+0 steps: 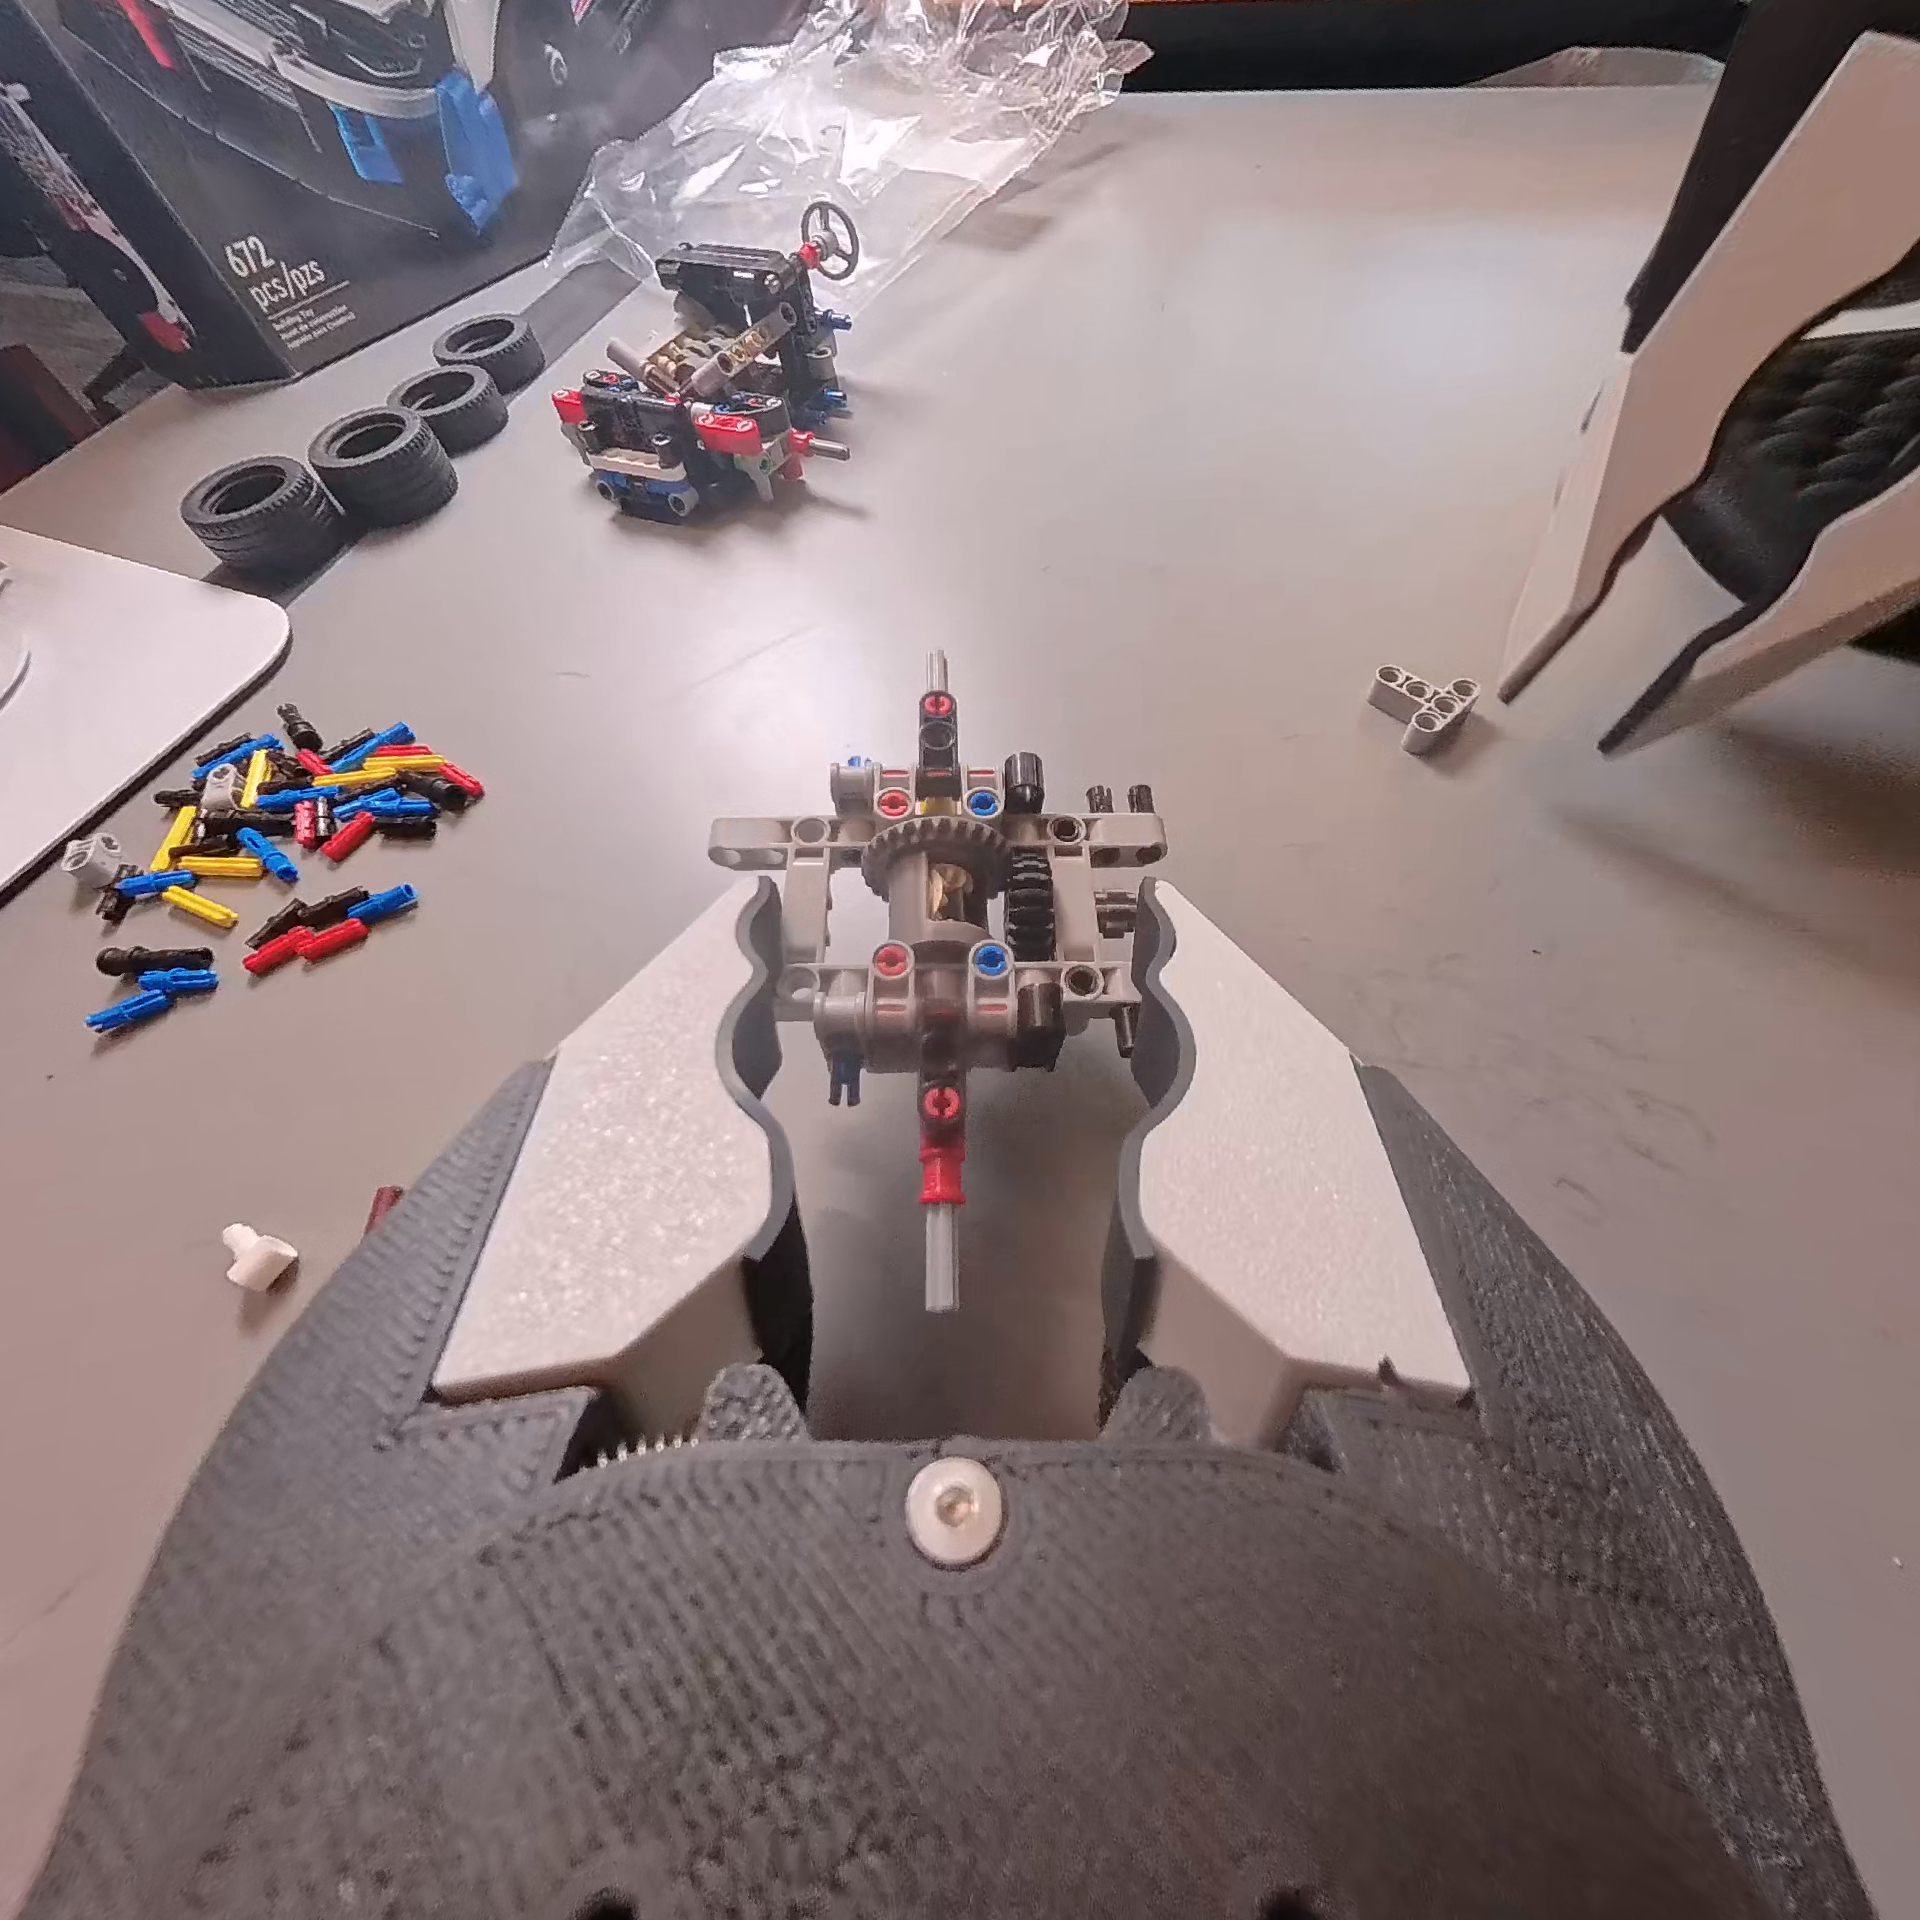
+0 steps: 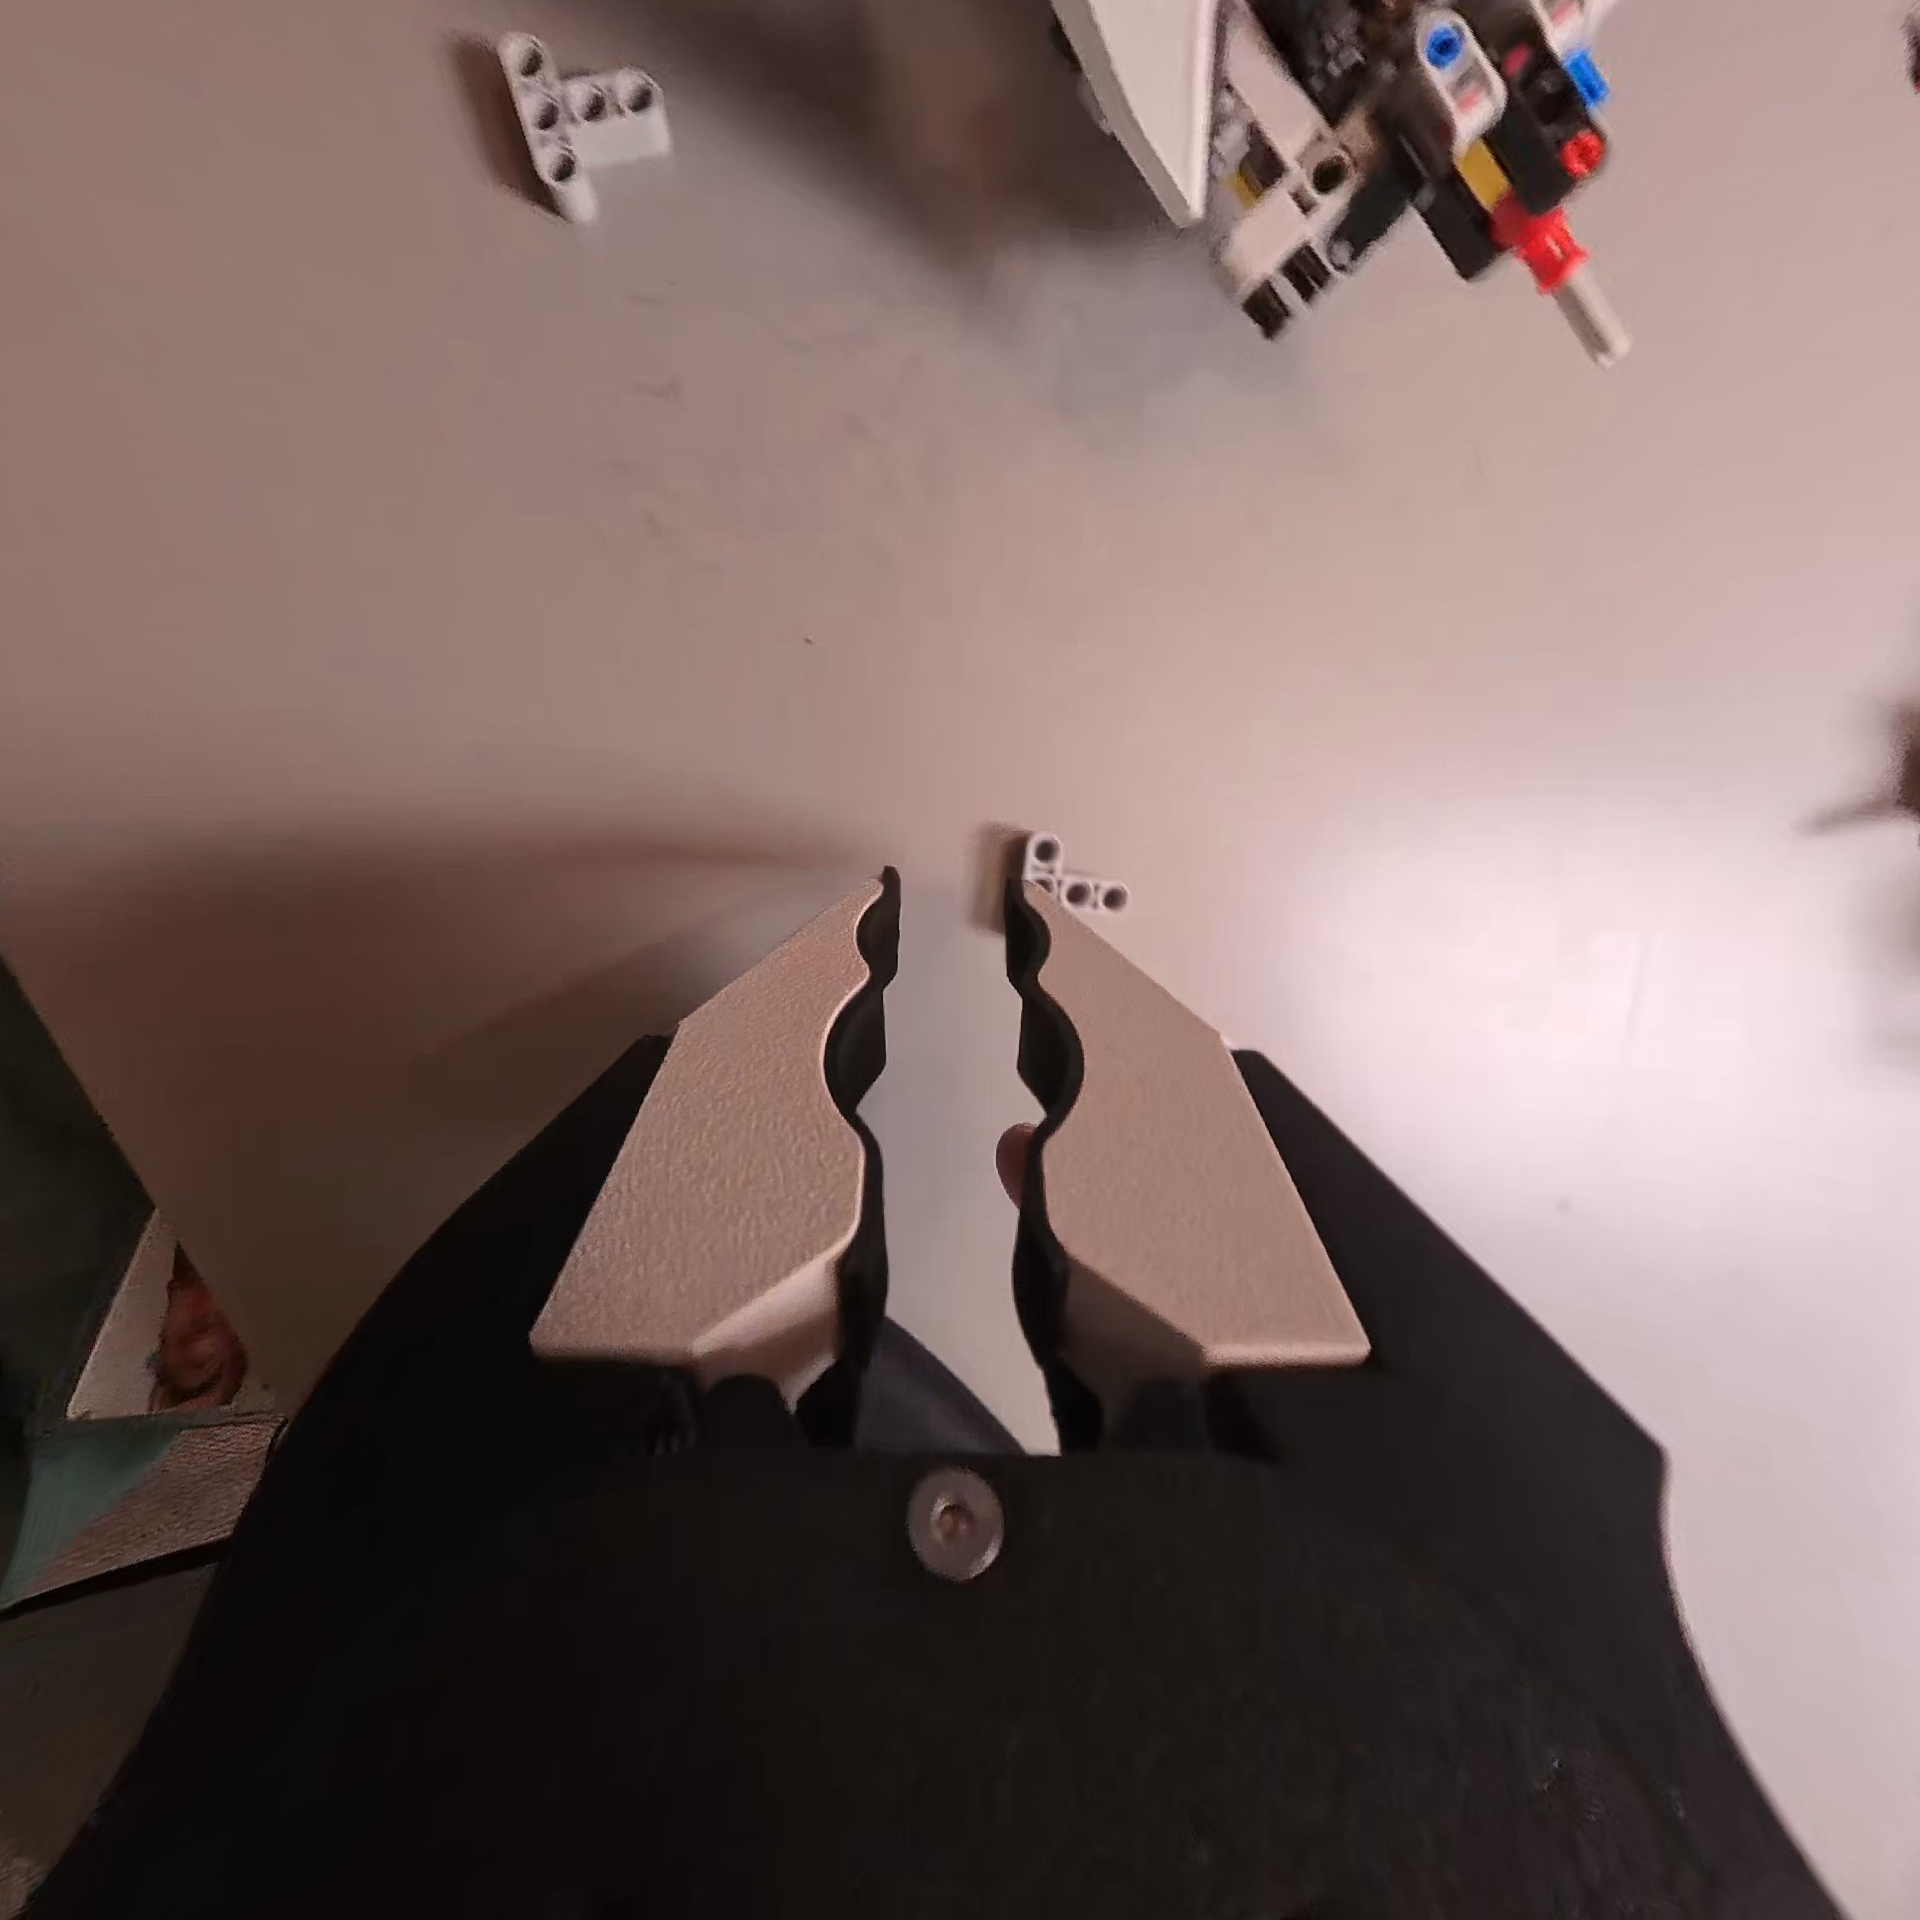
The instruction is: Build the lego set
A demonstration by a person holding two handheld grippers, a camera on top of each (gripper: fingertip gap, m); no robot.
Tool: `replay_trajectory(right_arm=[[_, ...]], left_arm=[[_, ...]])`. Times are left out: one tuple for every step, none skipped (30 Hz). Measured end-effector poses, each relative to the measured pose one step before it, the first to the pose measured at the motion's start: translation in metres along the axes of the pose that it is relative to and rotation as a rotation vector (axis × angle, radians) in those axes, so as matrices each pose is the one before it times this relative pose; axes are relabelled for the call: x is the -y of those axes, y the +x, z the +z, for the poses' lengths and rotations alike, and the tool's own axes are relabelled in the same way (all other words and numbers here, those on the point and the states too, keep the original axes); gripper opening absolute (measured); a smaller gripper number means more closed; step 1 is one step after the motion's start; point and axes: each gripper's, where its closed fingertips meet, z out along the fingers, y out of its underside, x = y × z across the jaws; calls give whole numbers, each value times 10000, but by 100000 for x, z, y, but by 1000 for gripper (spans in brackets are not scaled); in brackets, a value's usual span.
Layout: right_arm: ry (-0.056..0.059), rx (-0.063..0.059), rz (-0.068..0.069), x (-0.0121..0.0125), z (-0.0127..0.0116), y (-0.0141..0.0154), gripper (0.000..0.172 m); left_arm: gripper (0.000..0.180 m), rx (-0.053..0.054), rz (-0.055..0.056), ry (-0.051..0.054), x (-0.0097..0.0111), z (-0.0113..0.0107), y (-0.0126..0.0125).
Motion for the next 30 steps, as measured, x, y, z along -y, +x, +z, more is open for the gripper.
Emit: replay_trajectory(right_arm=[[-167,-93,220,-500,-206,470,19],[-222,-38,209,-555,-44,401,21],[-194,46,164,-432,133,227,23],[-72,161,58,-177,262,-19,24],[-13,197,-27,-23,333,-58,26],[-41,139,-30,35,368,114,28],[-54,135,-74,108,331,224,30],[16,163,-124,304,239,195,32],[95,215,-183,508,174,118,32],[95,227,-183,582,191,87,32],[135,236,-293,678,210,-6,32],[166,217,-403,642,179,-108,32],[59,85,-384,397,92,-6,32],[-143,-165,-227,-14,-35,367,32],[-109,-220,-147,-121,-180,397,33],[104,-30,-36,37,-245,77,33],[223,59,153,148,-238,-61,32],[216,-14,207,113,-171,67,30],[179,-118,221,57,-82,234,24],[115,-34,215,19,8,122,20],[62,96,142,5,63,-67,18],[12,129,82,16,89,-125,18],[-114,111,49,-109,128,-96,18],[-154,84,22,-141,155,-40,18],[-193,77,48,-203,196,5,18],[-203,82,80,-258,240,26,16],[-136,54,72,-208,240,76,13],[124,-40,103,141,41,224,11],[15,183,190,-67,31,-82,8],[93,176,215,2,-30,-85,6]], left_arm=[[67,-12,13,-18,-19,16,39],[67,-16,9,-9,-9,19,38],[67,-26,-1,-12,-17,12,50],[67,-17,4,-16,-15,22,37],[67,-7,15,-8,-5,3,16],[67,-9,10,-1,1,0,28],[67,-11,2,-3,-1,-1,37],[67,-1,3,-2,-4,-5,14],[67,4,3,8,4,-14,17],[67,-9,-3,16,28,-5,33],[67,-18,0,13,20,-15,49],[67,-14,11,1,1,-6,39],[67,-8,15,-15,-18,11,36],[67,-11,11,-26,-39,16,38],[67,-15,8,-22,-39,10,29],[67,-19,14,-9,-12,11,43],[67,-29,27,-6,1,6,61],[67,-35,41,-20,-12,29,74],[67,-18,78,-40,-34,58,72],[67,4,131,-63,-65,87,87],[67,14,158,-92,-83,113,93],[67,7,156,-104,-110,131,133],[67,-5,143,-87,-83,118,161],[67,-10,123,-58,-40,73,179],[67,-14,89,-35,-15,43,176],[67,-26,52,-23,-19,9,166],[67,-36,30,-16,-10,8,150],[67,-35,24,-12,-6,0,120],[67,-34,34,-8,5,11,107],[67,-45,45,-1,10,9,120]])
